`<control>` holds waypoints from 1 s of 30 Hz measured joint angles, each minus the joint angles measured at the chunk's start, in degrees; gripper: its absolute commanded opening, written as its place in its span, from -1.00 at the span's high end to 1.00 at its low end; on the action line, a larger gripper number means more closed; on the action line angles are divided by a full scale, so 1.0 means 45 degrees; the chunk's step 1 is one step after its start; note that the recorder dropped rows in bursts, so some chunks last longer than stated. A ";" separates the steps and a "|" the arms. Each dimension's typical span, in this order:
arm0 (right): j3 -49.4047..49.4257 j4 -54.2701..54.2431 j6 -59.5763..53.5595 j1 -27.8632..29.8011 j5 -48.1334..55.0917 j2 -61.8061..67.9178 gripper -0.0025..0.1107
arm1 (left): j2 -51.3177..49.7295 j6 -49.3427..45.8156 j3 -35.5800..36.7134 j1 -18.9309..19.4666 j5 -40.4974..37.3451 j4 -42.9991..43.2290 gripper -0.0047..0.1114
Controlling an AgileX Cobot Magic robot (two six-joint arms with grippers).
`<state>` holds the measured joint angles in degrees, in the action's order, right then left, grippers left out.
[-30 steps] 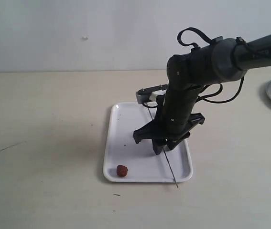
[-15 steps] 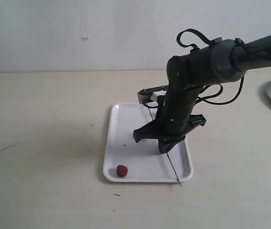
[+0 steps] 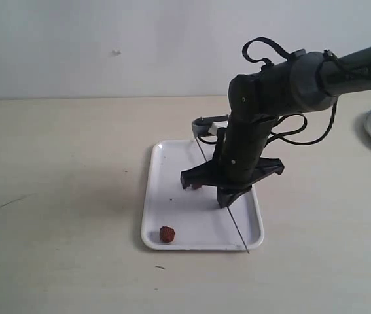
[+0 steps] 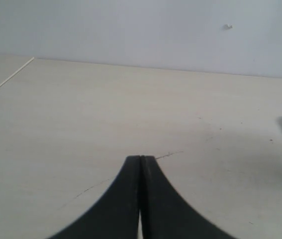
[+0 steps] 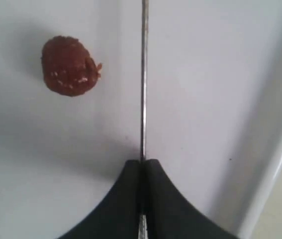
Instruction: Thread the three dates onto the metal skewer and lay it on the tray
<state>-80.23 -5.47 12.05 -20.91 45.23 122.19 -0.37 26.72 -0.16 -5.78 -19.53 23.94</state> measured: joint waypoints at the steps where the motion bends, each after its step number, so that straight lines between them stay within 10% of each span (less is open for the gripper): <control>1: 0.0000 0.0000 0.0066 0.0000 0.0000 -0.0122 0.96 | 0.0000 0.0000 0.0000 0.0000 0.0000 0.0000 0.92; 30: 0.0000 0.2864 -0.1180 0.0000 0.5389 -0.9510 0.96 | 0.0000 0.0000 0.0000 0.0000 0.0000 0.0000 0.92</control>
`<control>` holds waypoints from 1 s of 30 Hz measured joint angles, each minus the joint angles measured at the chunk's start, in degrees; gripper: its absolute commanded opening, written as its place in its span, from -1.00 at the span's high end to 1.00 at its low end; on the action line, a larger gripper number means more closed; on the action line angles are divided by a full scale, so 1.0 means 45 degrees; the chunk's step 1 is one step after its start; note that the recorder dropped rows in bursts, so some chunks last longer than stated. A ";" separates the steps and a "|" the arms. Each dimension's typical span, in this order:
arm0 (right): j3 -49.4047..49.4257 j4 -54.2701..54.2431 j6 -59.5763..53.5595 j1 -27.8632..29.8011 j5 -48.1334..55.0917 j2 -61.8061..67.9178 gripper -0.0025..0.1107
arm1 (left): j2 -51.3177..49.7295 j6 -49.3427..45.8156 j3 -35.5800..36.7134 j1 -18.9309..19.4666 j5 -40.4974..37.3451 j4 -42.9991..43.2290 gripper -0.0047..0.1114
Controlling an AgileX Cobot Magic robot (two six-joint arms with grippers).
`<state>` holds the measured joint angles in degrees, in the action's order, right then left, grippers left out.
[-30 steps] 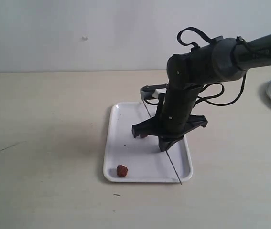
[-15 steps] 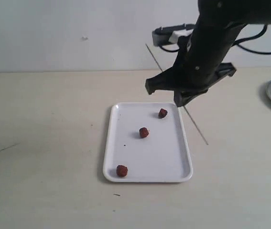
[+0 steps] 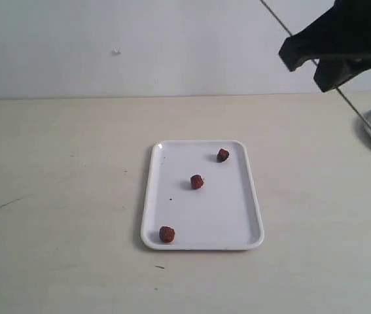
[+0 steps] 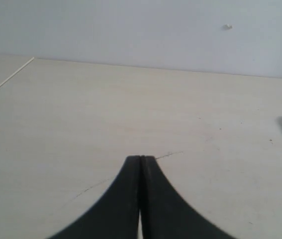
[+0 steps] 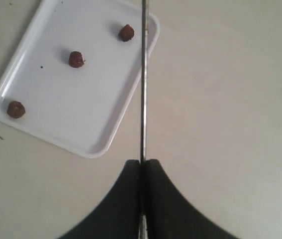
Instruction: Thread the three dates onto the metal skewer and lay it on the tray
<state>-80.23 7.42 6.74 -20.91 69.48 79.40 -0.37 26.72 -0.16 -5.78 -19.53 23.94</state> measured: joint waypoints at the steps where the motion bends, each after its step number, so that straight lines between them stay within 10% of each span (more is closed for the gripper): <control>1: 0.0082 0.0000 -0.0083 0.0000 0.0022 -0.0316 0.96 | 0.0000 0.0000 0.0000 0.0000 0.0000 0.0000 0.92; 13: 0.2945 0.0696 -0.0508 0.0000 -0.0903 -0.2971 0.96 | 0.0000 0.0000 0.0000 0.0000 0.0744 0.0155 0.92; 23: 0.3946 0.0287 -0.0484 0.0000 -0.2703 -0.2994 0.96 | 0.0000 0.0269 0.0036 0.0000 0.6973 0.0232 0.92; 30: 0.3946 0.0287 -0.0484 0.0000 -0.2834 -0.2994 0.96 | -0.0031 0.5253 -0.0291 0.0000 0.9802 -0.0853 0.92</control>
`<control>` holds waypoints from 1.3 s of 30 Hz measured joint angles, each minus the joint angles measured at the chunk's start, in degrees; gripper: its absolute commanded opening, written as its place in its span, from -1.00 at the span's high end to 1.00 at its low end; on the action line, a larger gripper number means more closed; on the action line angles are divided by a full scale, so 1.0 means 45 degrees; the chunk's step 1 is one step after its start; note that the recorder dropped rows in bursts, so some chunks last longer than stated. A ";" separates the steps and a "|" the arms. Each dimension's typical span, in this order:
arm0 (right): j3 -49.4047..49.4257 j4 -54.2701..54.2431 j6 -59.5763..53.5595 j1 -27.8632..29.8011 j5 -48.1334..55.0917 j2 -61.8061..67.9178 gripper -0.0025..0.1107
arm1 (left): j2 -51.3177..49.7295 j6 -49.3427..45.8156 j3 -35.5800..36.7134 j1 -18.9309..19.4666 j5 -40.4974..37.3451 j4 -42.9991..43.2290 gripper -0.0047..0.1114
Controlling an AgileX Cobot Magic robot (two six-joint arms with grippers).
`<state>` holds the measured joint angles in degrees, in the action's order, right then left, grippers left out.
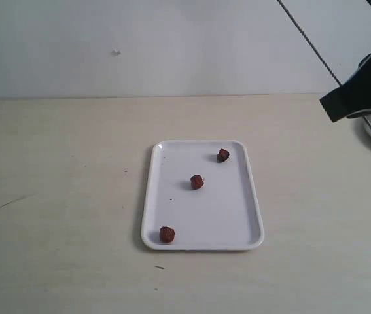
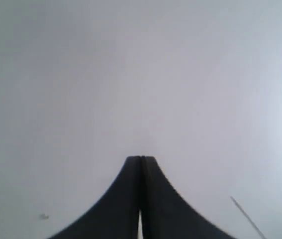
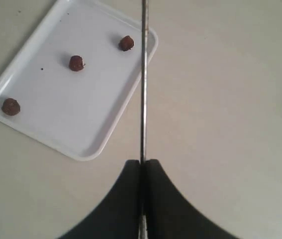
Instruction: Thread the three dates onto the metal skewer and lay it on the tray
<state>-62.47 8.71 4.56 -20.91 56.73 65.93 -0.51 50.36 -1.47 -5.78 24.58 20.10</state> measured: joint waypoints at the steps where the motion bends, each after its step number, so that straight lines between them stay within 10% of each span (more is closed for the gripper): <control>1: 0.0000 0.0000 0.0000 0.0000 -0.0068 0.0000 0.96 | -0.0131 0.0185 -0.0458 0.0000 -0.0179 -0.0034 0.92; 13: 0.0192 0.1204 0.0583 0.0000 -0.0344 0.0600 0.96 | -0.8935 -0.3256 -0.8795 -0.0274 -0.7666 0.1415 0.92; 23: 0.0192 0.3461 0.3733 0.0000 -0.1411 0.3148 0.96 | -1.7350 -0.9564 -1.2556 -0.4095 -1.1475 0.0380 0.92; 31: -0.0958 -0.3658 -0.3004 0.3461 -0.2413 0.6890 0.96 | -2.3212 -1.9101 -1.7979 -0.5786 -1.4774 -0.3100 0.92; 39: -0.1569 -0.4817 -0.4863 0.4422 -0.3656 0.7318 0.96 | -2.7268 -1.9070 -2.3433 -0.5815 -1.8839 -0.7544 0.81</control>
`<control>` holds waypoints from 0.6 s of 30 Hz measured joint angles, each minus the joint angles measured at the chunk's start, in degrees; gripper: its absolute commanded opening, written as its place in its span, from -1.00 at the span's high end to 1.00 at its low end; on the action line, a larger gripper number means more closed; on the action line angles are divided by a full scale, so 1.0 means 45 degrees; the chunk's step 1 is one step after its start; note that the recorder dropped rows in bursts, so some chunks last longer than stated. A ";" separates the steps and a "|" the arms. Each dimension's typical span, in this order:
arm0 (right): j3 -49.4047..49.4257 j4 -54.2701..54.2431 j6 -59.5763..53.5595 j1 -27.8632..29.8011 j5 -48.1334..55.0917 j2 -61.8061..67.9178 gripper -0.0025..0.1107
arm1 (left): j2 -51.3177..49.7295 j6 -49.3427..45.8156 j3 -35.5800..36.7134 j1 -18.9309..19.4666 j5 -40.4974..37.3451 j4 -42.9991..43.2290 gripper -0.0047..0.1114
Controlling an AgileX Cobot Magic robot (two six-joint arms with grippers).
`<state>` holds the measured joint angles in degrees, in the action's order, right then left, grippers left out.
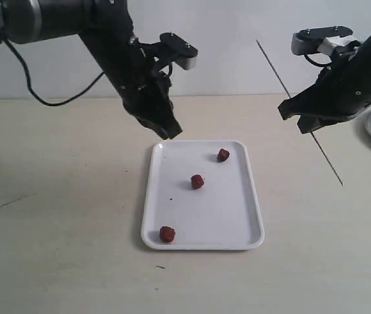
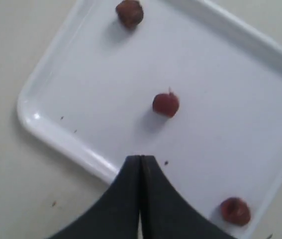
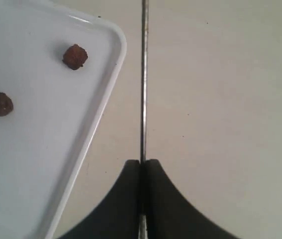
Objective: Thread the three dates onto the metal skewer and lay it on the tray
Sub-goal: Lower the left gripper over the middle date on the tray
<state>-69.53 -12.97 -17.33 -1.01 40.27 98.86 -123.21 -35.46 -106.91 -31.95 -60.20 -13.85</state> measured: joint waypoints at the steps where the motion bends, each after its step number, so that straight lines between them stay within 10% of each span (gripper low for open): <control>1: 0.0000 -0.0044 -0.0130 0.0000 -0.0021 0.0000 0.96 | -0.0568 0.0000 -0.0692 -0.0022 -0.0103 -0.0407 0.72; 6: 0.0000 -0.0098 -0.0579 0.0000 -0.0161 0.0000 0.96 | -0.2109 0.0111 -0.2086 -0.0612 -0.0759 -0.0381 0.02; 18: 0.0000 -0.1031 -0.1436 0.0000 0.0010 0.0000 0.96 | -0.3504 0.1095 -0.3026 -0.2573 -0.0544 0.3584 0.01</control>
<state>-69.53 -17.61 -23.79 -1.01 40.32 98.86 -138.98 -30.53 -120.53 -43.53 -62.65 2.28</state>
